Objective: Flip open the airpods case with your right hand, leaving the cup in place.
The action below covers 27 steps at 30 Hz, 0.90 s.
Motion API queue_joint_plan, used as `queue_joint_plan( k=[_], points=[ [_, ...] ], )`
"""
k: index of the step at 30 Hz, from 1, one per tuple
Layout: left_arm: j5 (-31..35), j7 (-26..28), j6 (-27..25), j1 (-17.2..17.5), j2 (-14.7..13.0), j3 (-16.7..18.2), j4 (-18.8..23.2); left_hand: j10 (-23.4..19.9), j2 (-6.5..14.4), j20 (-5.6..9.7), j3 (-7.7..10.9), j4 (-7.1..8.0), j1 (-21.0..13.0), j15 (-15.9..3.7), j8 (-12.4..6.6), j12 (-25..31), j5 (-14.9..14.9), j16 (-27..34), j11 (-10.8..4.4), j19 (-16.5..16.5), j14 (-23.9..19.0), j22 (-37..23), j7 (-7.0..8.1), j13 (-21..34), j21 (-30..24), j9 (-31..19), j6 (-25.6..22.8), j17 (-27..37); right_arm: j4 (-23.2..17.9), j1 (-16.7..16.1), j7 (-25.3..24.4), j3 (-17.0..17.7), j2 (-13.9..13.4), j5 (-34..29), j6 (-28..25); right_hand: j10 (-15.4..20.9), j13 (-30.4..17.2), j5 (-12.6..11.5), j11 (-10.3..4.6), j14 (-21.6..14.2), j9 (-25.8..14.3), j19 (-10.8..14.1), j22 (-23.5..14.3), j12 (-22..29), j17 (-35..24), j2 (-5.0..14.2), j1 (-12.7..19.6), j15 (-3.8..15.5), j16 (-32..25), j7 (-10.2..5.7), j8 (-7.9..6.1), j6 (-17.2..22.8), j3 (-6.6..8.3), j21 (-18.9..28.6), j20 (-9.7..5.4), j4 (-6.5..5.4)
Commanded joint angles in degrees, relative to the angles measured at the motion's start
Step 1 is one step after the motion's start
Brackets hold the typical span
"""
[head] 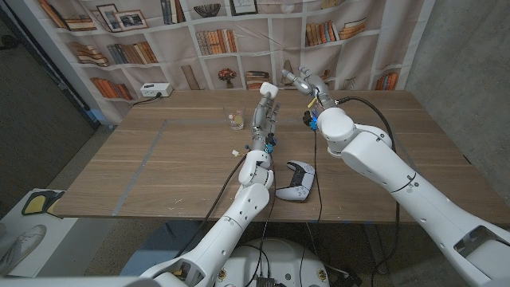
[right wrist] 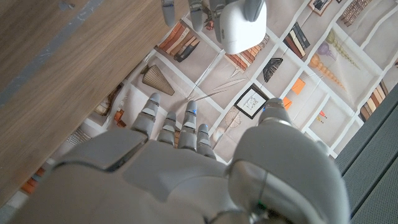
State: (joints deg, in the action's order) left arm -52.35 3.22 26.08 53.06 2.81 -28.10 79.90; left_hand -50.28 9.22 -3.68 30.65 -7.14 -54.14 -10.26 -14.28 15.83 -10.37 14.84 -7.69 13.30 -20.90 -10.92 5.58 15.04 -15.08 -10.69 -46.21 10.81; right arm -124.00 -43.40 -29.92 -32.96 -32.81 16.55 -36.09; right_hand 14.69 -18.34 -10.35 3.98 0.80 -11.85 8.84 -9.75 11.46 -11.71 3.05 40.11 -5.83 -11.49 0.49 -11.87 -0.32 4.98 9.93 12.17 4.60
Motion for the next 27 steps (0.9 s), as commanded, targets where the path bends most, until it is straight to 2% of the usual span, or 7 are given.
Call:
queue_joint_plan(
  k=[1,2,4,6,14,19,27],
  points=[
    [-5.59,-4.72,-3.01,0.81,-0.42,0.80,1.60,-2.94,0.96,0.10,-0.04,-0.28,-0.52,-1.85,-0.30,0.00,-0.27,0.09,-2.72,-0.15,-1.49,-0.10,3.47,0.66,0.11,-0.30,-4.21,0.40,-1.85,3.41,-0.12,-3.75,-0.14,-5.41,-7.90,-0.56,0.08,-0.25,0.00,0.21,-0.10,-0.53,-0.10,-0.19,-0.12,-0.76,0.09,-0.13,-0.60,0.14,0.05,-0.48,0.08,0.31,0.29,0.31],
    [-5.64,-5.19,-3.00,0.70,-0.46,0.79,1.40,-3.16,1.07,0.10,-0.16,-0.23,-0.51,-1.88,-0.26,0.08,-0.26,0.17,-2.20,-0.18,-1.57,-0.09,3.46,0.76,0.13,-0.32,-4.21,0.49,-1.88,3.66,-0.32,-4.09,0.08,-5.93,-8.59,-0.79,0.10,-0.25,0.04,0.30,-0.10,-0.58,-0.10,-0.27,-0.12,-0.80,0.10,-0.11,-0.57,0.16,0.07,-0.54,0.06,0.31,0.29,0.35],
    [-5.83,-5.54,-3.13,0.66,-0.47,0.82,1.36,-3.49,1.19,0.07,-0.32,-0.35,-0.75,-1.98,-0.37,0.15,-0.27,0.37,-3.38,-0.25,-1.86,-0.08,3.65,0.99,0.20,-0.36,-4.68,0.63,-1.74,3.98,0.07,-4.35,0.20,-6.36,-8.94,-1.08,0.13,-0.26,0.10,0.35,-0.10,-0.65,-0.10,-0.35,-0.11,-0.85,0.14,-0.13,-0.56,0.06,0.09,-0.62,0.06,0.33,0.29,0.42],
    [-5.87,-6.14,-3.16,0.51,-0.57,0.82,1.13,-3.76,1.07,0.08,-0.52,-0.75,-1.21,-2.16,-0.76,0.16,-0.27,0.51,-3.74,-0.25,-2.13,-0.05,3.49,1.21,0.25,-0.44,-5.76,0.69,-1.54,4.33,0.32,-4.71,0.27,-6.97,-9.26,-1.23,0.16,-0.28,0.09,0.46,-0.10,-0.73,-0.10,-0.38,-0.10,-0.88,0.22,-0.13,-0.53,-0.07,0.11,-0.71,0.07,0.33,0.29,0.50],
    [-4.66,-5.95,-2.12,0.33,-0.32,0.80,0.38,-6.04,1.40,0.45,-0.78,-1.73,-3.35,-3.01,-1.28,0.90,-0.34,2.61,-3.13,-0.15,-7.22,0.03,3.45,1.87,0.41,-0.88,-6.88,1.36,-0.72,4.52,1.74,-4.28,0.93,-7.10,-9.21,-1.73,0.26,-0.35,0.09,0.91,-0.10,-0.95,-0.11,-0.46,-0.08,-0.85,0.49,-0.01,-0.41,-0.20,0.08,-0.75,0.17,0.36,0.28,0.74],
    [-4.50,-6.24,-1.66,0.35,-0.40,1.02,0.00,-6.45,1.42,0.60,-0.88,-2.15,-4.75,-3.21,-0.53,1.14,-0.24,3.36,-2.87,-0.10,-9.09,0.02,3.61,2.29,0.48,-1.07,-4.81,1.83,-0.52,4.31,2.51,-4.01,0.77,-7.17,-8.64,-1.81,0.31,-0.38,0.11,1.01,-0.09,-1.04,-0.11,-0.43,-0.07,-0.83,0.60,0.00,-0.40,-0.20,0.07,-0.76,0.22,0.37,0.28,0.84],
    [-5.06,-7.48,-1.70,0.25,-0.42,1.26,-0.71,-6.65,1.16,0.34,-2.22,-1.98,-6.62,-3.11,3.46,1.51,0.08,3.01,-2.83,-0.29,-8.92,-0.08,5.29,3.37,0.68,-0.71,4.49,2.13,-0.67,4.61,3.12,-4.38,0.77,-7.74,-9.85,-1.86,0.39,-0.41,-0.02,1.24,-0.09,-1.19,-0.12,-0.35,-0.06,-0.76,0.76,-0.02,-0.36,-0.26,0.04,-0.76,0.29,0.40,0.27,0.98]
  ],
)
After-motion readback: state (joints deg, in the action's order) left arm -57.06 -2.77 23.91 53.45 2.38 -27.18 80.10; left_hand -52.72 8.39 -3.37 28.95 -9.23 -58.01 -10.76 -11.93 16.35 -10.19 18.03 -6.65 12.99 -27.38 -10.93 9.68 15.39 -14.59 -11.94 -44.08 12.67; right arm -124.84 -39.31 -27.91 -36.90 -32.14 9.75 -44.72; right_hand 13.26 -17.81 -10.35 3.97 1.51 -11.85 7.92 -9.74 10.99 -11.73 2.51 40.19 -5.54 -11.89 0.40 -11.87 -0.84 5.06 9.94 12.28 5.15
